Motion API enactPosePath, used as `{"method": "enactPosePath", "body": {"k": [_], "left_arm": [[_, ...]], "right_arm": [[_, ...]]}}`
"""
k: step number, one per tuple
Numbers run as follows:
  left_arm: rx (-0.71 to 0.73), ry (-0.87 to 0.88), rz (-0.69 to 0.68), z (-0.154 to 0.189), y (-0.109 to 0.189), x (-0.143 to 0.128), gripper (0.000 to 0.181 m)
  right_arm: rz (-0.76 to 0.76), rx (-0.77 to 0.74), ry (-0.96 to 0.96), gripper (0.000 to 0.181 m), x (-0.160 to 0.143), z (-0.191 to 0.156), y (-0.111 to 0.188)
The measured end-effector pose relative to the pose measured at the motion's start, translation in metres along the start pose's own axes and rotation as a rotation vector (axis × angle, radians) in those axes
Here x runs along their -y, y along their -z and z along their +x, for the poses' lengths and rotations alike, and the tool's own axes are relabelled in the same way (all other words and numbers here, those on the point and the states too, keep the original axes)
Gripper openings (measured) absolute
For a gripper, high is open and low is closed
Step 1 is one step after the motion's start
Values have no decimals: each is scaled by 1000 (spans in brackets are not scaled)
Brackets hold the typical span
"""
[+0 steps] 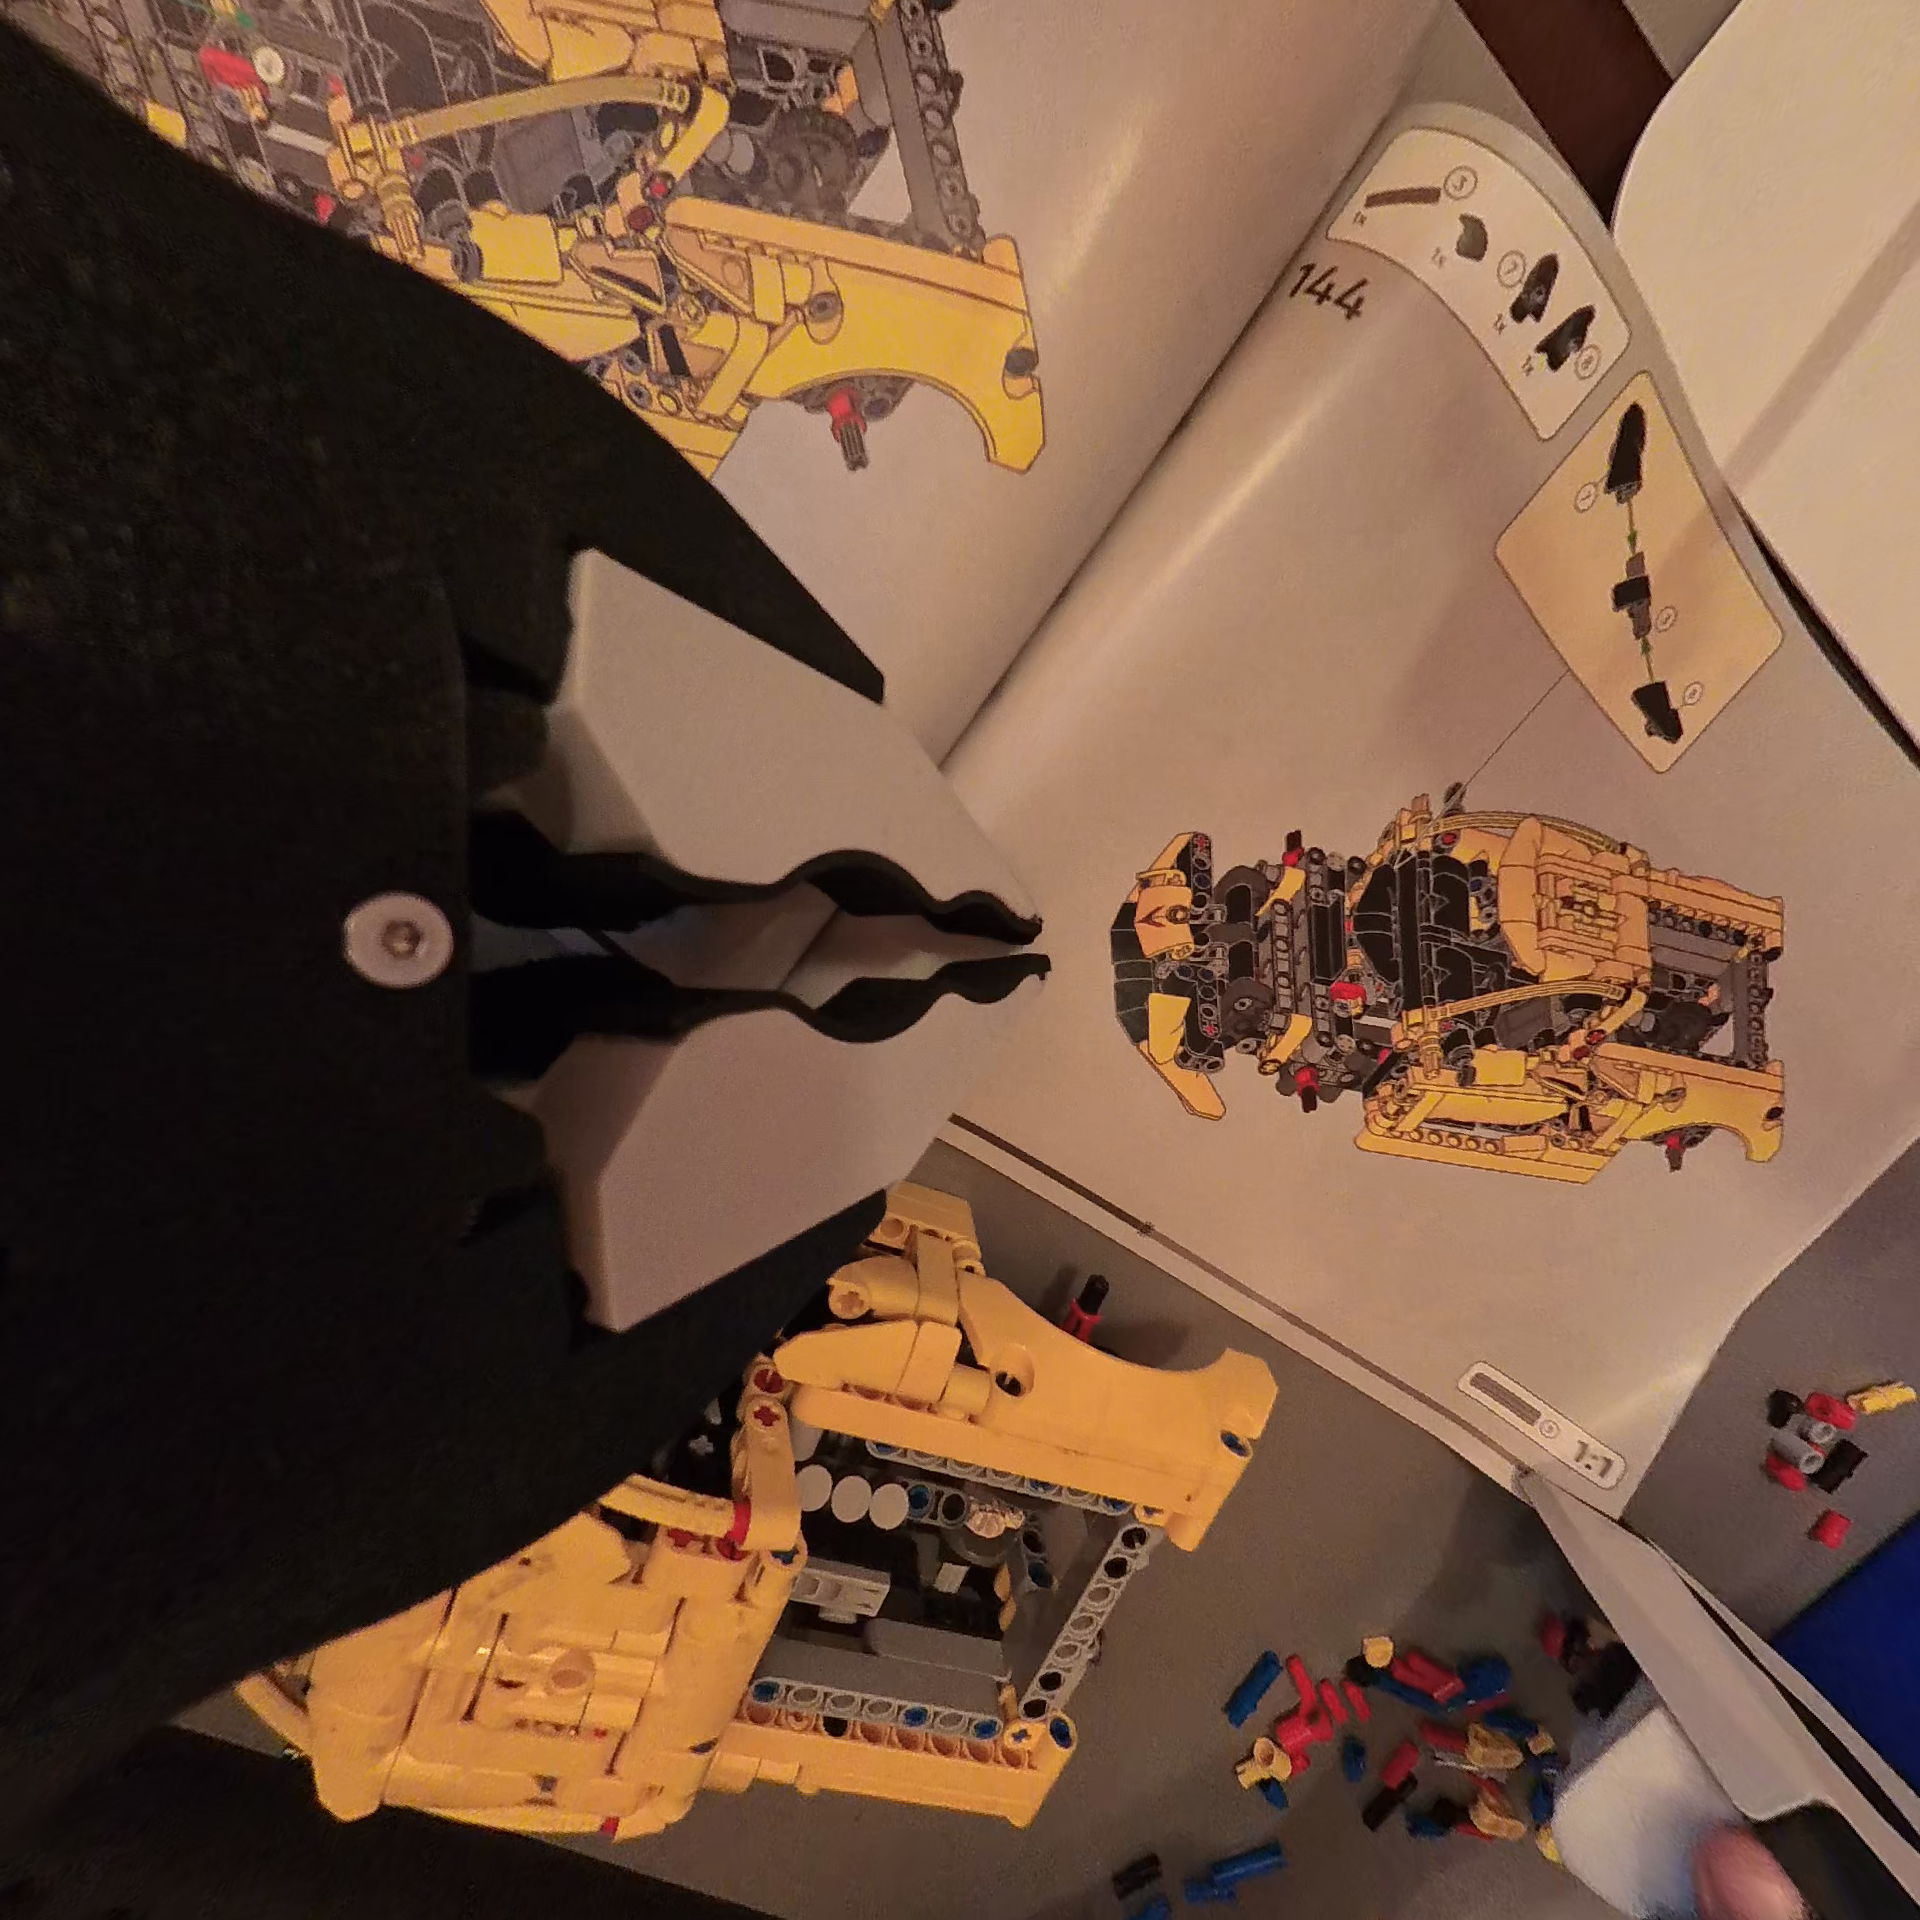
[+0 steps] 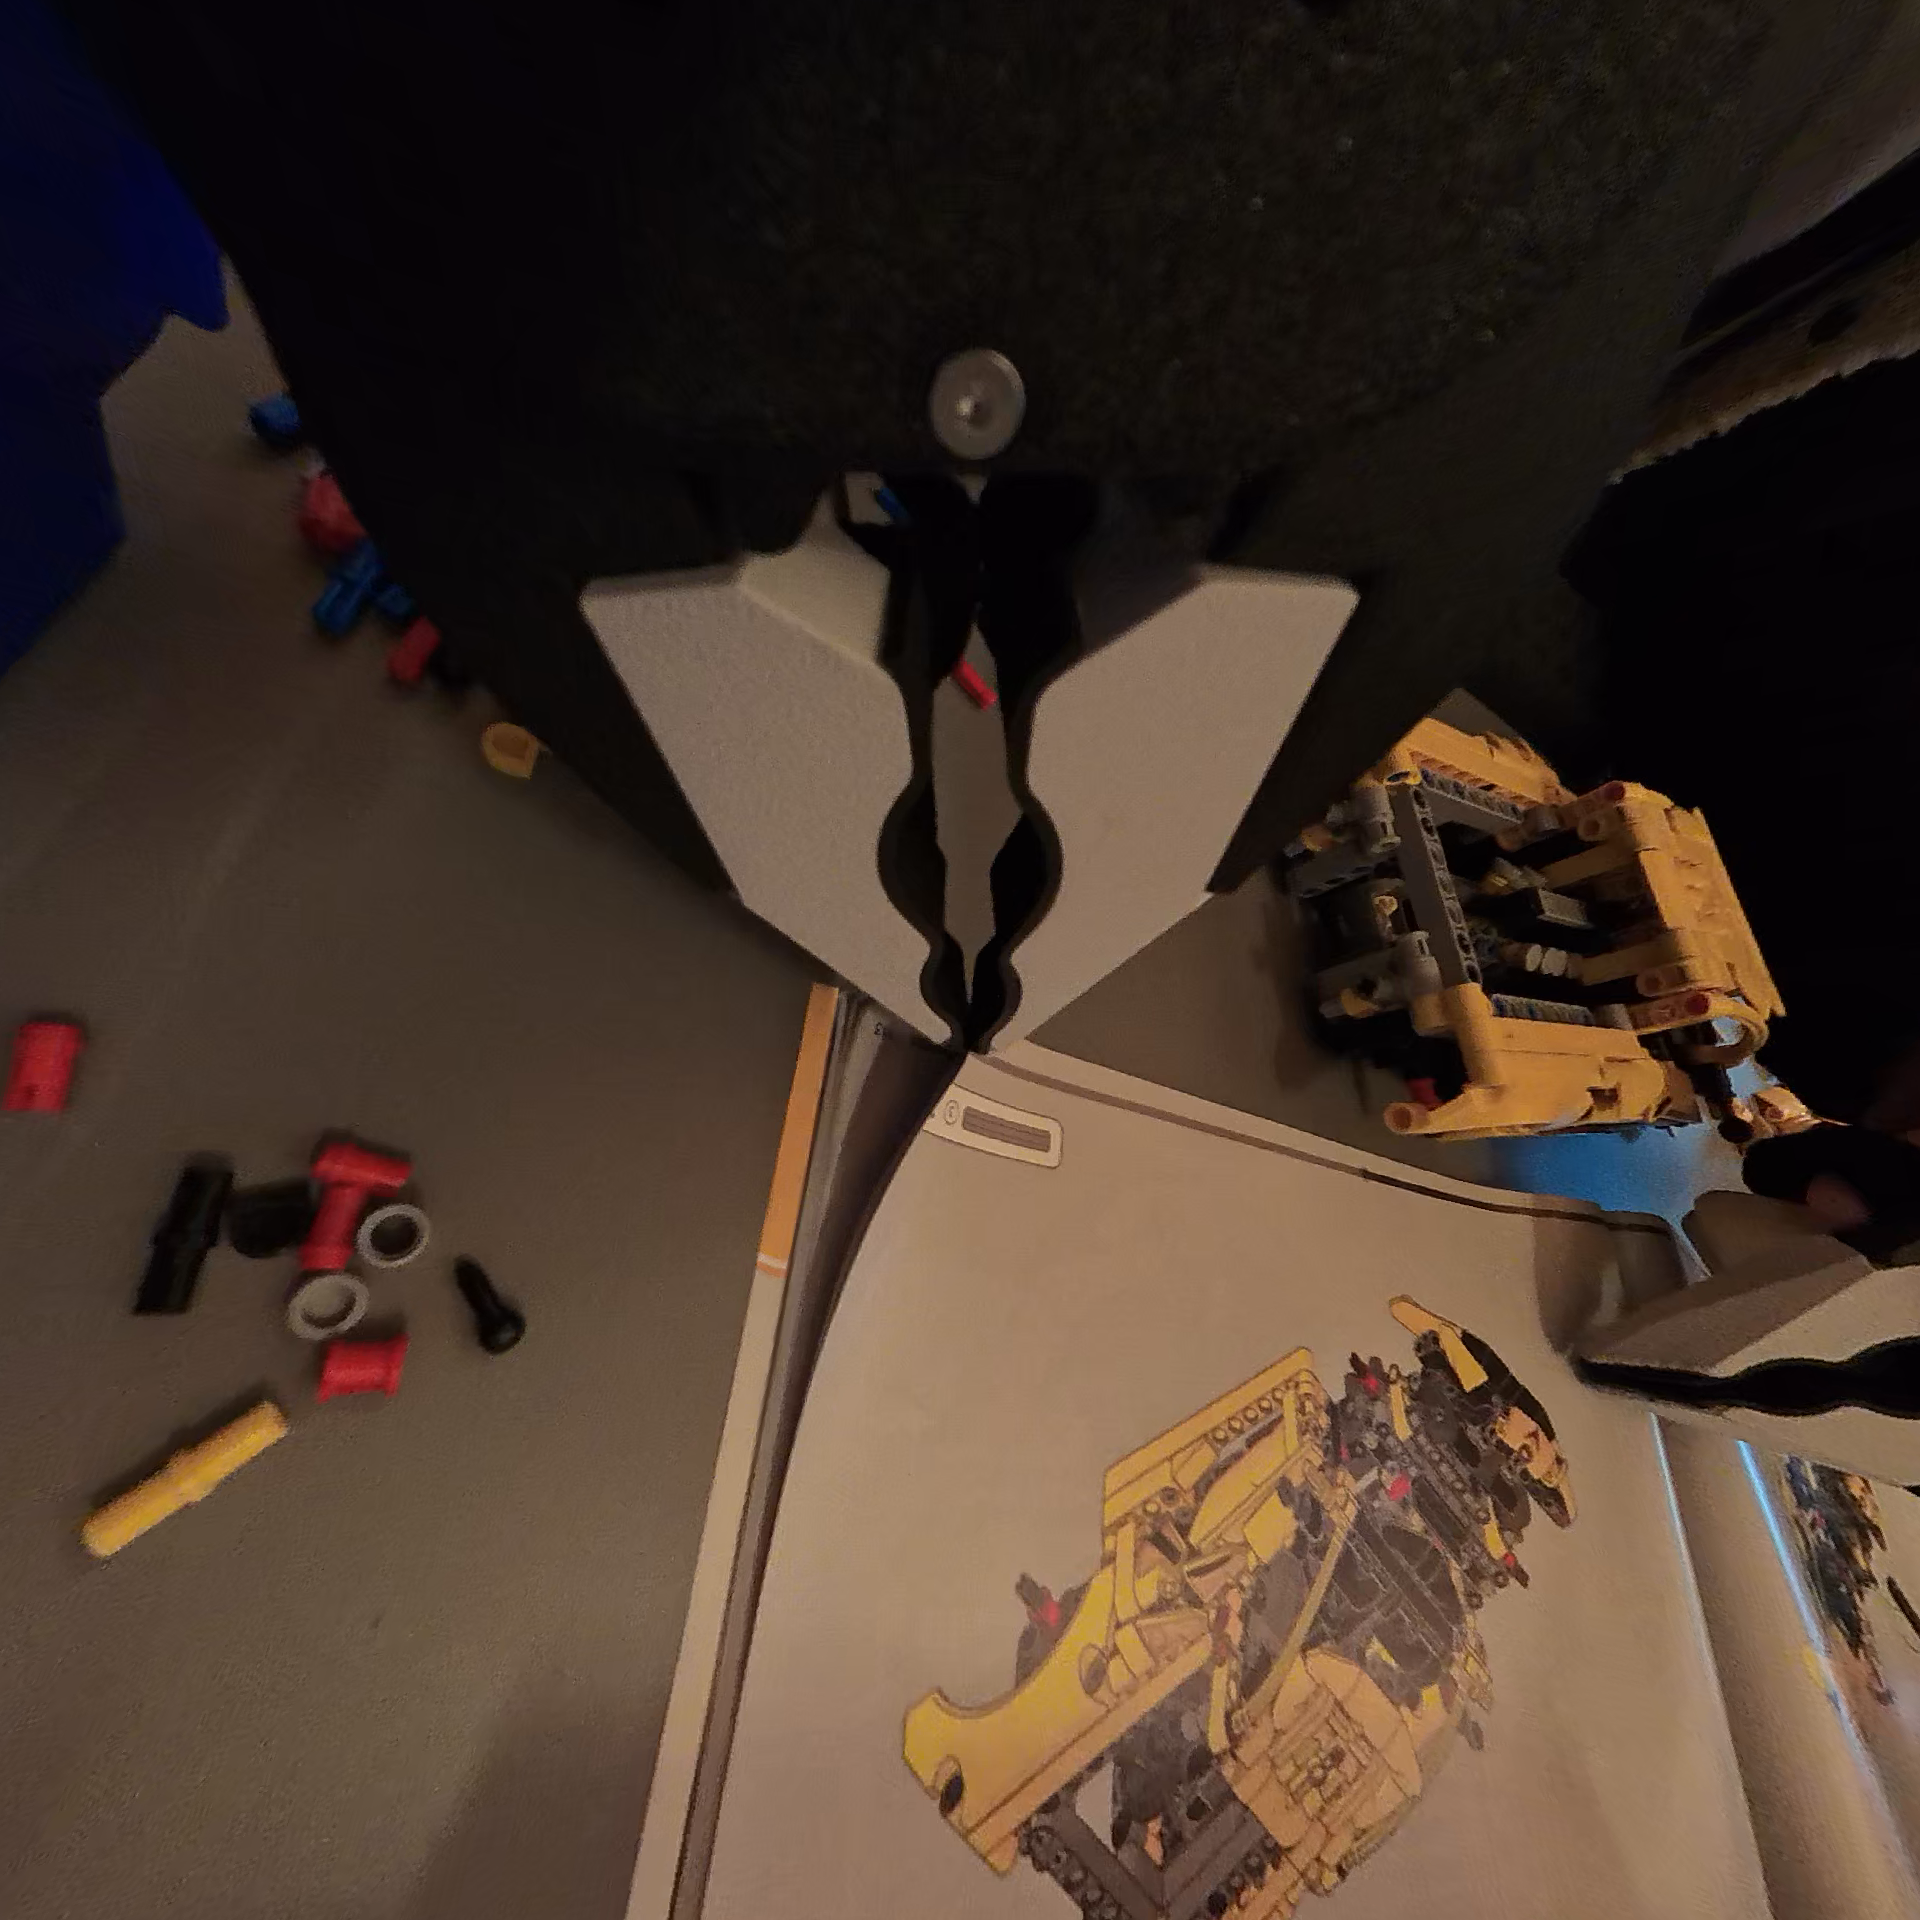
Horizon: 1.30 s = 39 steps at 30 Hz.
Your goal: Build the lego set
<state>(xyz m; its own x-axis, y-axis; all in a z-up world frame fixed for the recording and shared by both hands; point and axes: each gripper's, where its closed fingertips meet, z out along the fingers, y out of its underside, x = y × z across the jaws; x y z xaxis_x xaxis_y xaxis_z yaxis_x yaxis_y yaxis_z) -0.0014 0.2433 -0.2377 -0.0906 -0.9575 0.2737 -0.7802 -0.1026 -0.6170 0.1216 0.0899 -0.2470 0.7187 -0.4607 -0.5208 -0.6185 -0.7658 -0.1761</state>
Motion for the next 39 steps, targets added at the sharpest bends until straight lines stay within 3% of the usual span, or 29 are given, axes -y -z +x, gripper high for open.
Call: {"method": "enactPosePath", "body": {"k": [5,9,15,17,20,25,29,32,34,37,39], "left_arm": [[-29,24,12,2,2,2,4],[-125,104,57,8,5,9,10],[-239,200,107,16,8,18,21],[-366,267,201,28,20,36,28],[-571,421,407,35,55,70,33],[-613,453,416,37,56,70,49],[-643,455,437,41,60,74,48],[-663,478,452,38,61,72,4],[-649,494,451,32,59,70,0],[-625,466,457,29,58,68,0],[-651,456,465,32,60,69,0]], "right_arm": [[14,-16,79,0,5,-13,7],[20,-83,253,0,13,-45,13],[-9,-274,734,0,18,-116,6],[33,-262,879,0,20,-148,-1],[33,-298,1018,0,17,-167,-13],[11,-263,1111,0,9,-184,-25],[-19,-263,1141,0,3,-185,-32],[4,-176,1122,0,1,-190,-32],[36,-109,1097,0,2,-193,-30],[168,107,1009,38,7,-208,-20],[295,124,902,74,29,-200,-10]]}}
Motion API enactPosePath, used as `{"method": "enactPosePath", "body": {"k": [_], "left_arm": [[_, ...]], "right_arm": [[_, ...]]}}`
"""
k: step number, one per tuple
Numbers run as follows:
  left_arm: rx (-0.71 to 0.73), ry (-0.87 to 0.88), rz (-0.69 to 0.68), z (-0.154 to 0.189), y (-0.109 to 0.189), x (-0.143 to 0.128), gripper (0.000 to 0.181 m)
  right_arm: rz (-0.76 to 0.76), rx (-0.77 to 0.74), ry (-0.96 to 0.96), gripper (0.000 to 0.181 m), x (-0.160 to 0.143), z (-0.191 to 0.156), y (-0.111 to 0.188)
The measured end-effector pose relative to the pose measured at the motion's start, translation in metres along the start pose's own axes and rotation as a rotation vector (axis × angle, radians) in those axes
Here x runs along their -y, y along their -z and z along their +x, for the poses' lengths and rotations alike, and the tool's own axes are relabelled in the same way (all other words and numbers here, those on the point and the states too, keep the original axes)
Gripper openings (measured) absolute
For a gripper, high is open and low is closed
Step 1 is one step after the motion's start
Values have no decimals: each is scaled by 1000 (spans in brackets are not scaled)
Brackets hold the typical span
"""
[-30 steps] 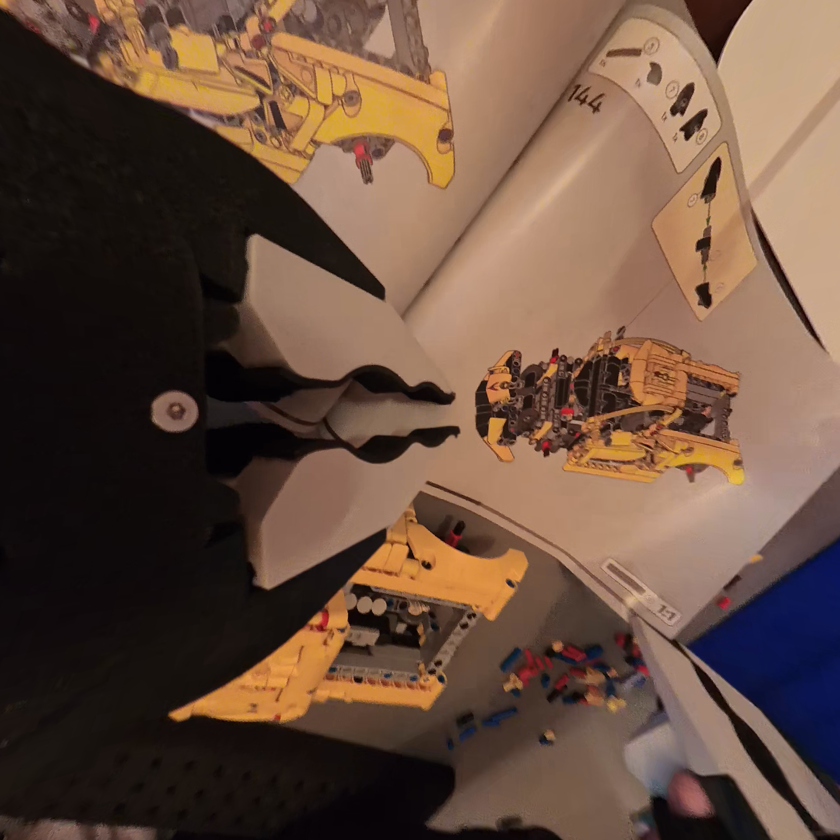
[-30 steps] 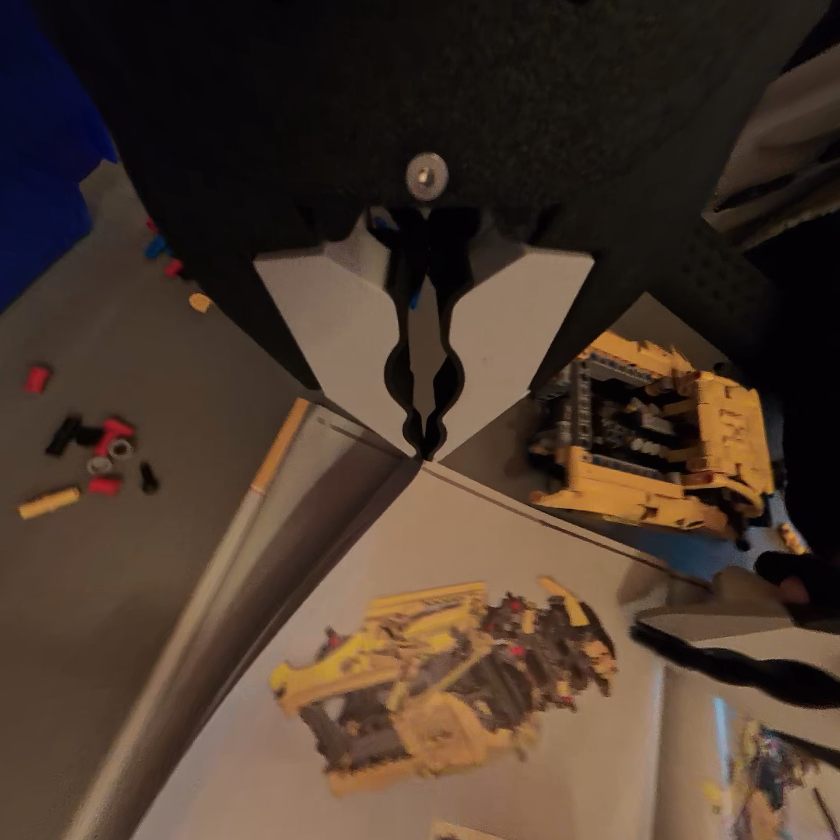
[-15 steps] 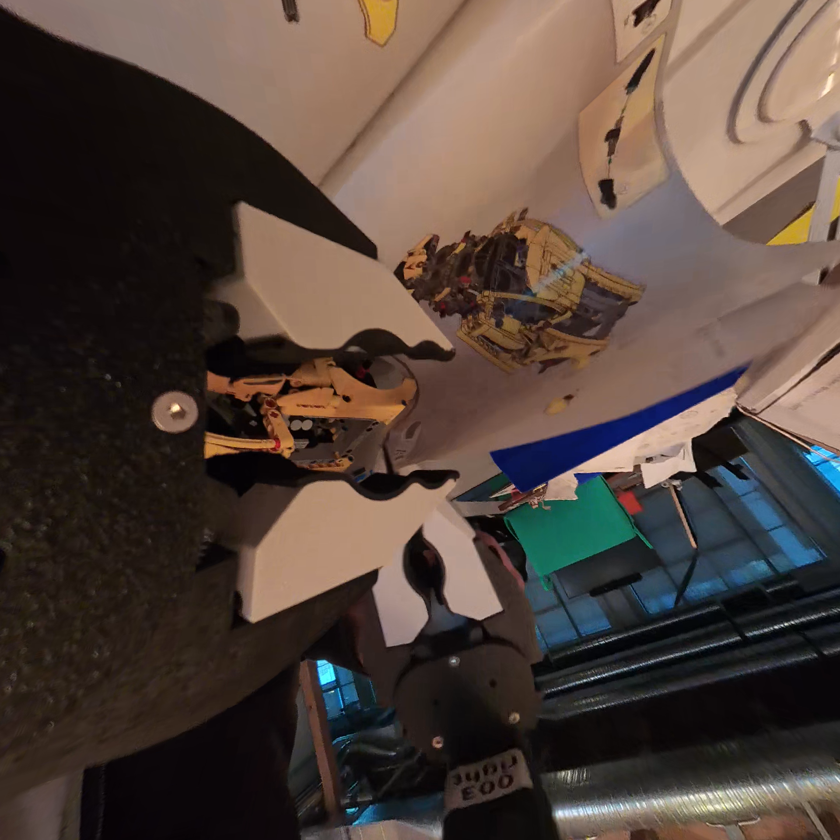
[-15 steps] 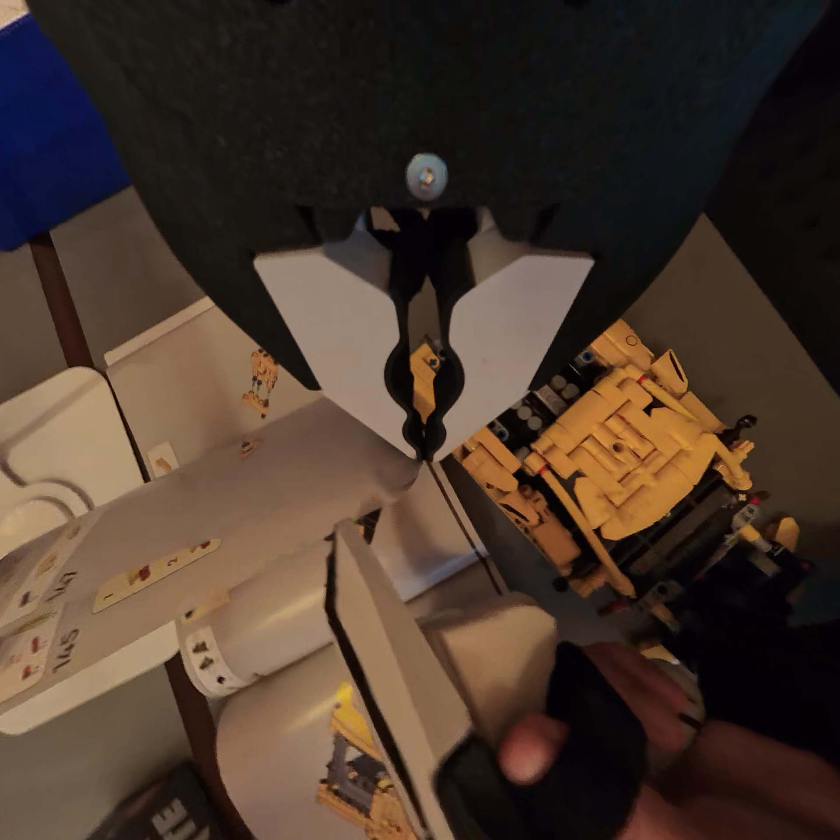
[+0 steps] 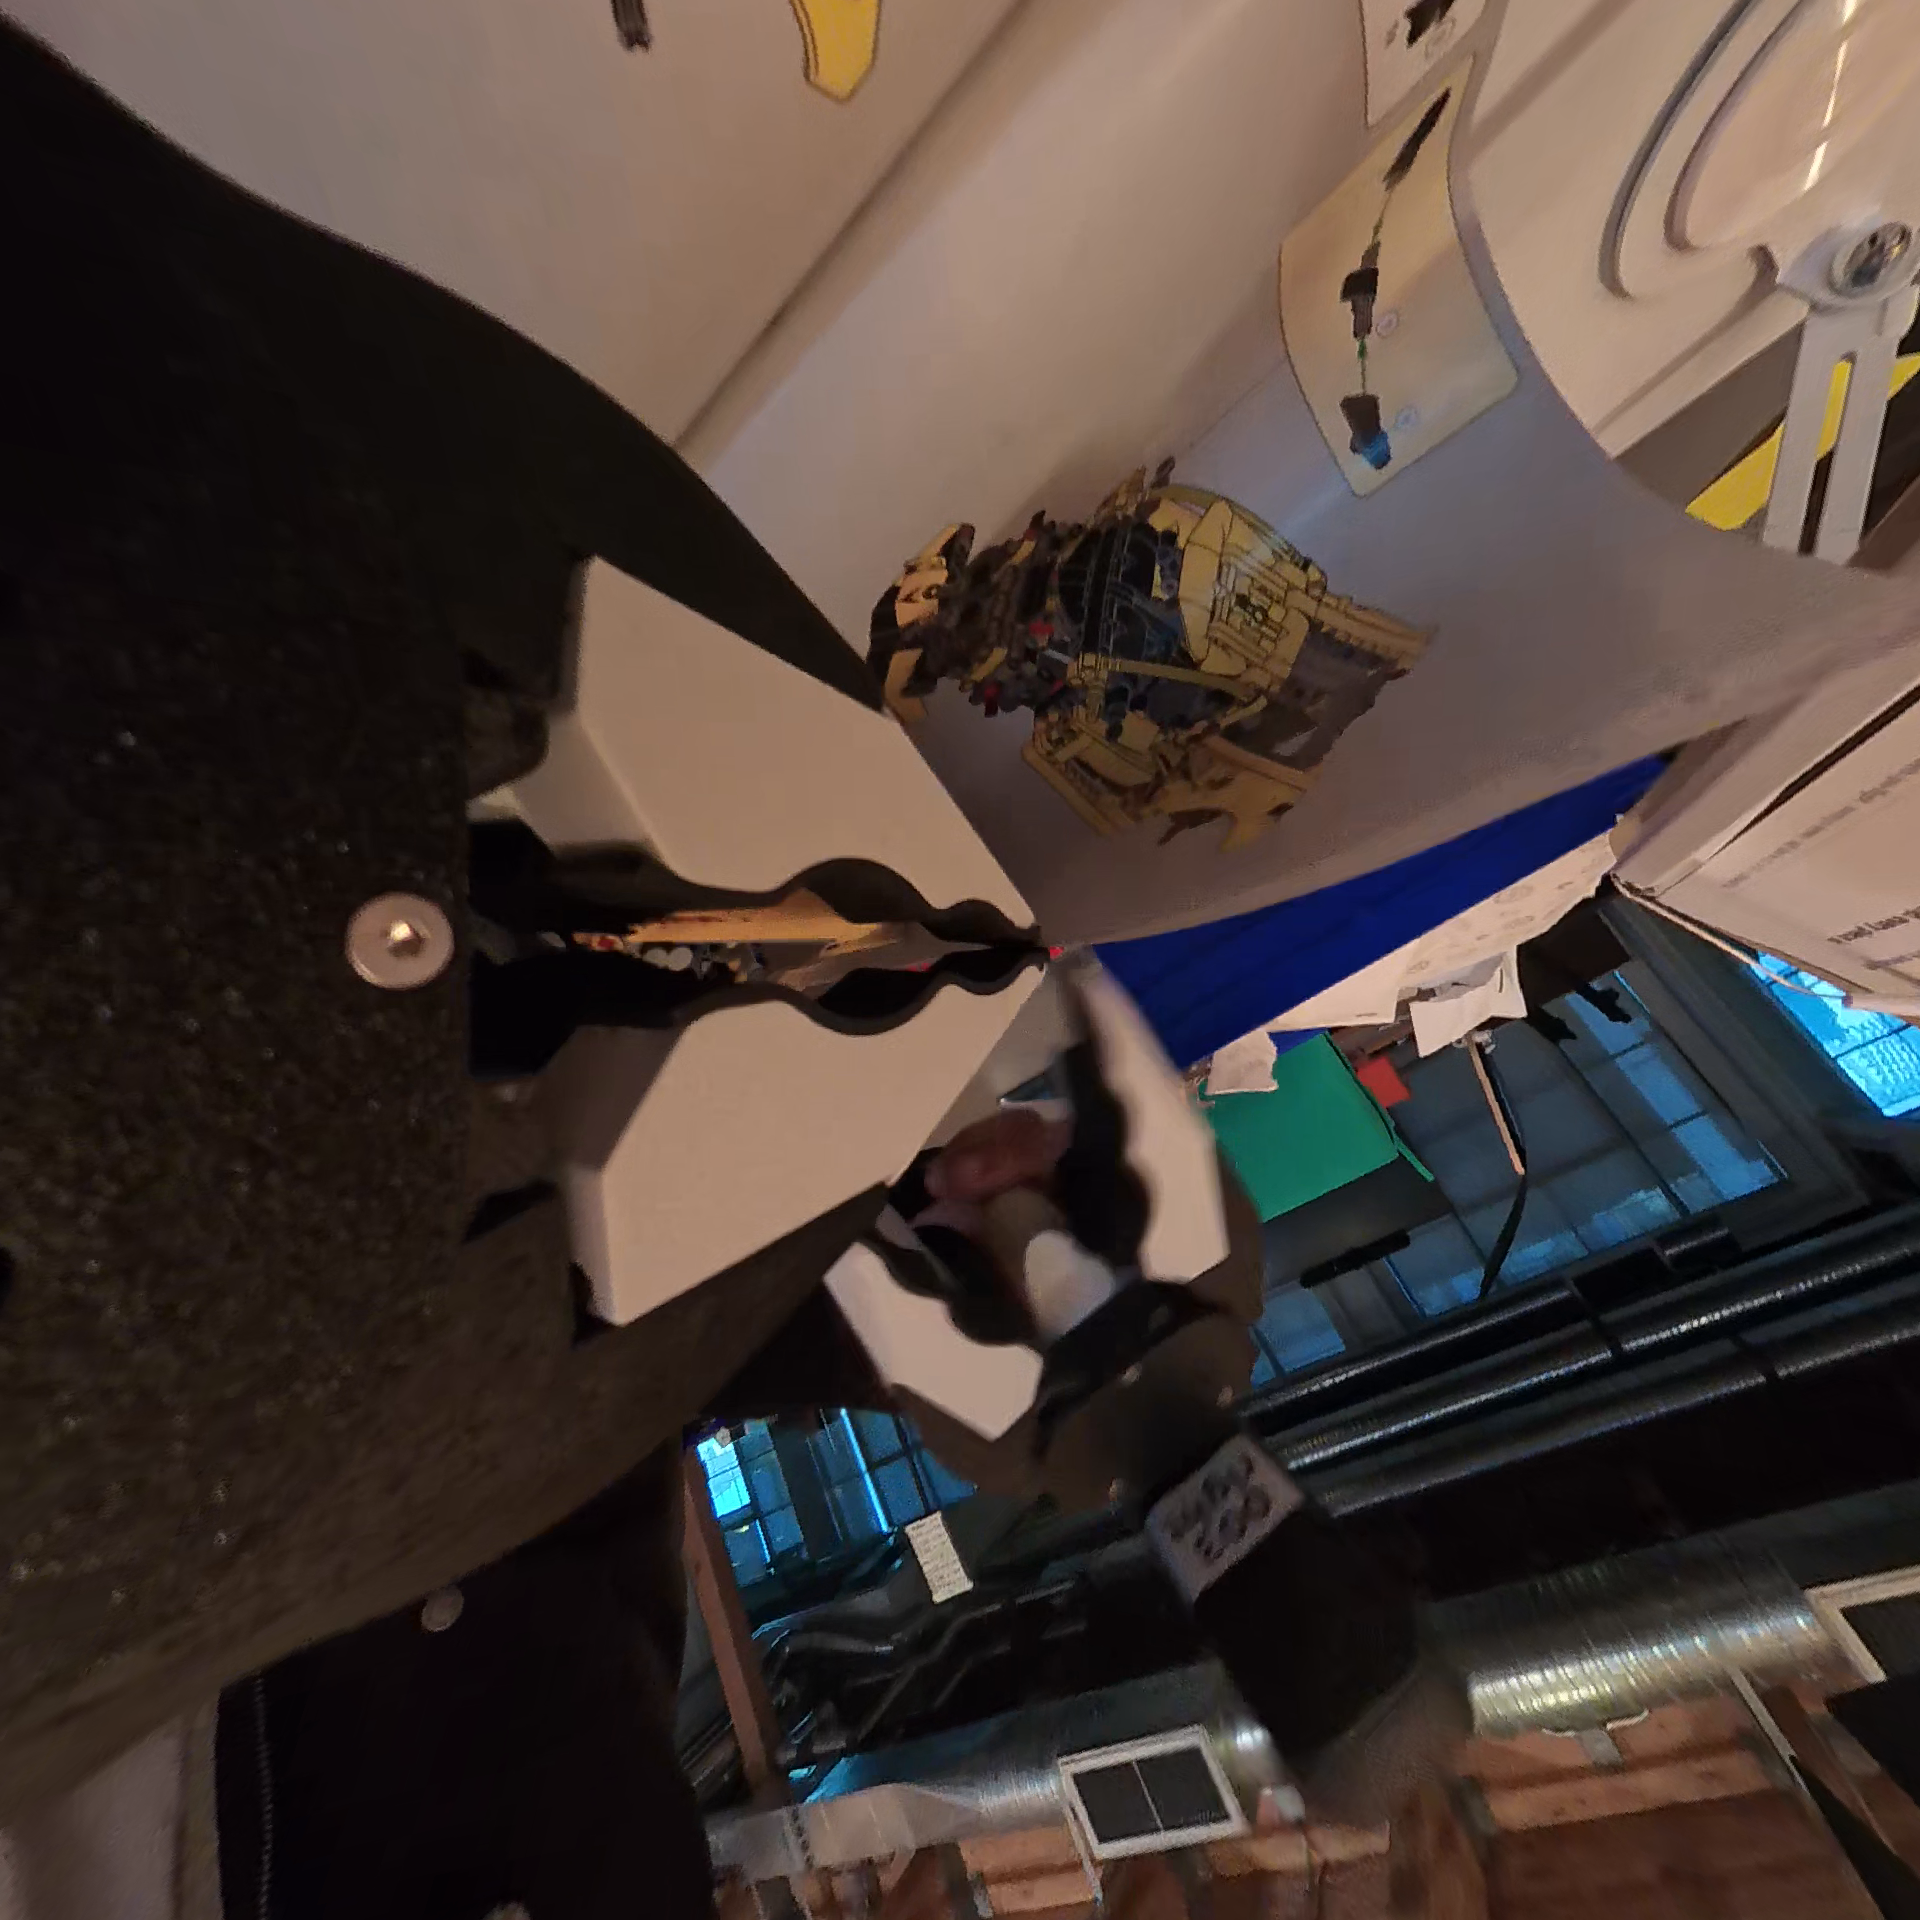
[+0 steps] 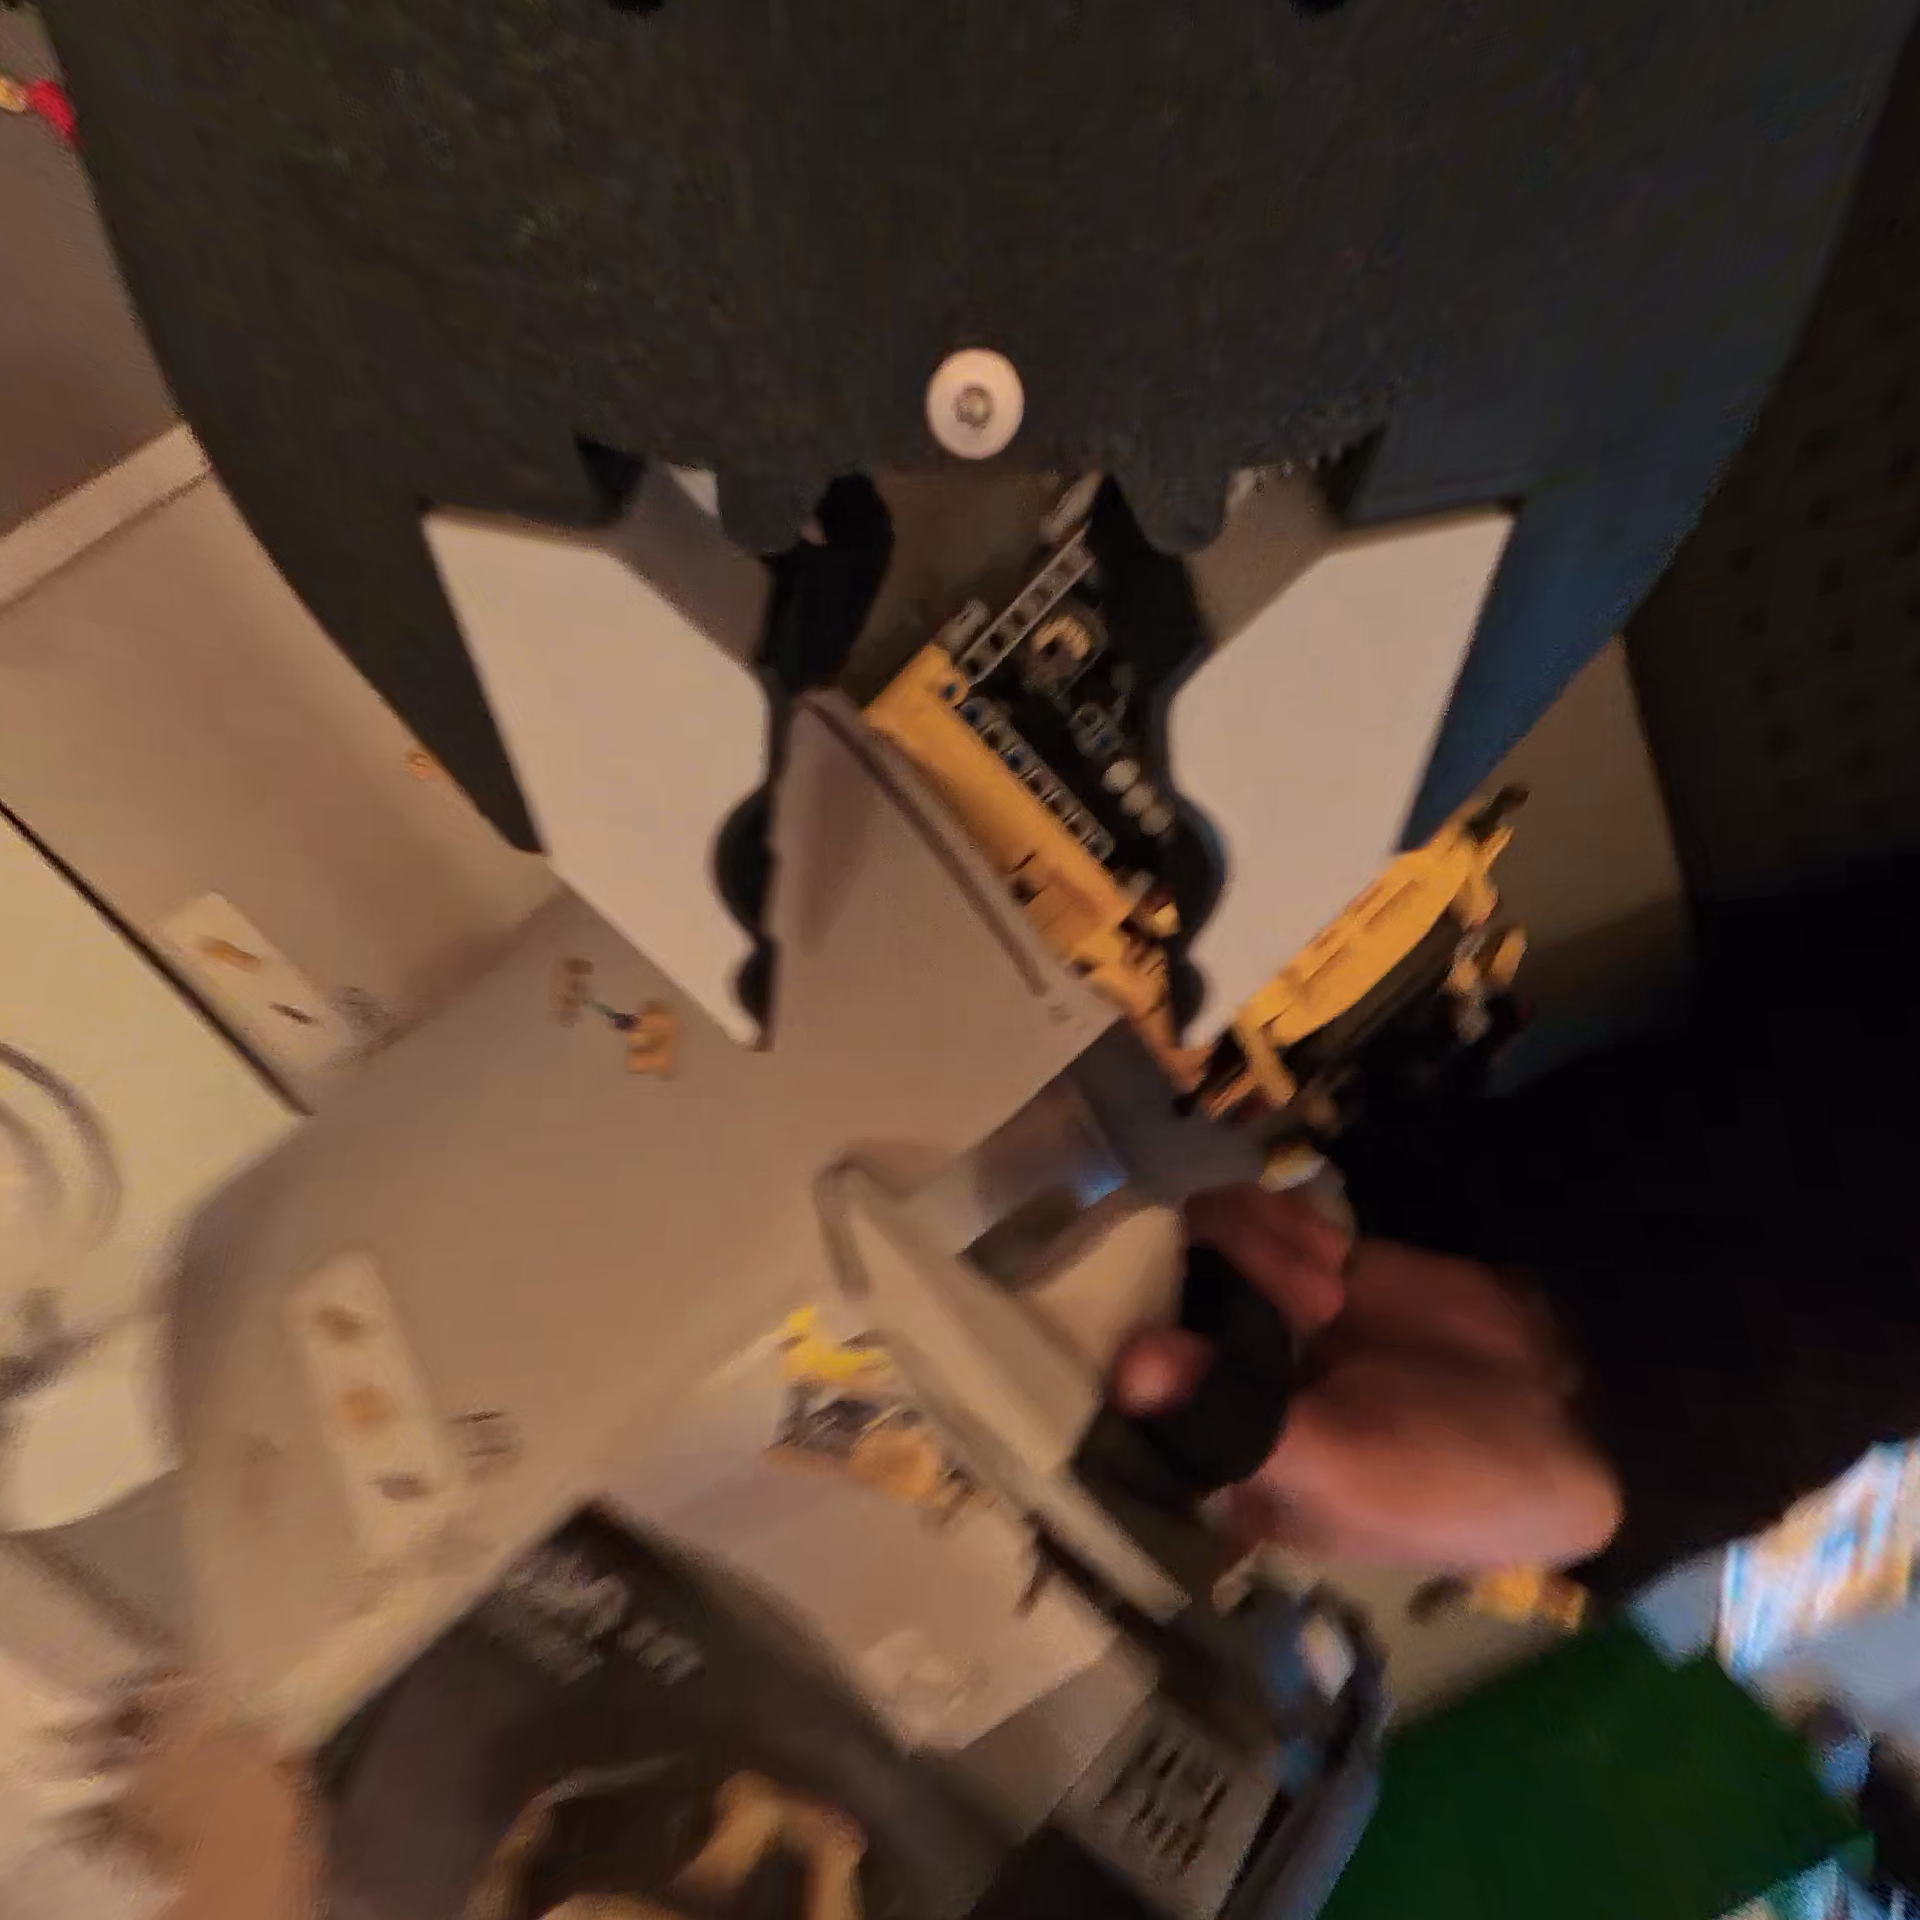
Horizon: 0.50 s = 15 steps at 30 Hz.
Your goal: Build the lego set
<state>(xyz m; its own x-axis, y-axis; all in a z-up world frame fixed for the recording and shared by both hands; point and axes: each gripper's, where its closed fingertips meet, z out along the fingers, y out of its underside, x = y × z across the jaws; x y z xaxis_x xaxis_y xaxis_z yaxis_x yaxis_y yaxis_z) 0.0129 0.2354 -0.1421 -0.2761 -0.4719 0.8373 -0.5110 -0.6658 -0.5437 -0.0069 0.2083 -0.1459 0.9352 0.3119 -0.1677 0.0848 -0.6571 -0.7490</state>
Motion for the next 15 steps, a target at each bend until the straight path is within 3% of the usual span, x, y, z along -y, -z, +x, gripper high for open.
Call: {"method": "enactPosePath", "body": {"k": [2,3,6,10,15], "left_arm": [[-28,7,7,3,-1,0,0],[-49,14,10,6,-2,1,0],[-105,42,21,12,-5,1,0],[-124,46,20,15,-5,0,0],[-112,29,-4,15,-7,-3,0]], "right_arm": [[152,-32,-120,110,6,22,2],[186,-11,-173,117,5,27,-2],[190,81,-271,120,-5,31,-21],[115,88,-269,81,-15,36,-34],[131,102,-276,64,-17,40,-29]]}}
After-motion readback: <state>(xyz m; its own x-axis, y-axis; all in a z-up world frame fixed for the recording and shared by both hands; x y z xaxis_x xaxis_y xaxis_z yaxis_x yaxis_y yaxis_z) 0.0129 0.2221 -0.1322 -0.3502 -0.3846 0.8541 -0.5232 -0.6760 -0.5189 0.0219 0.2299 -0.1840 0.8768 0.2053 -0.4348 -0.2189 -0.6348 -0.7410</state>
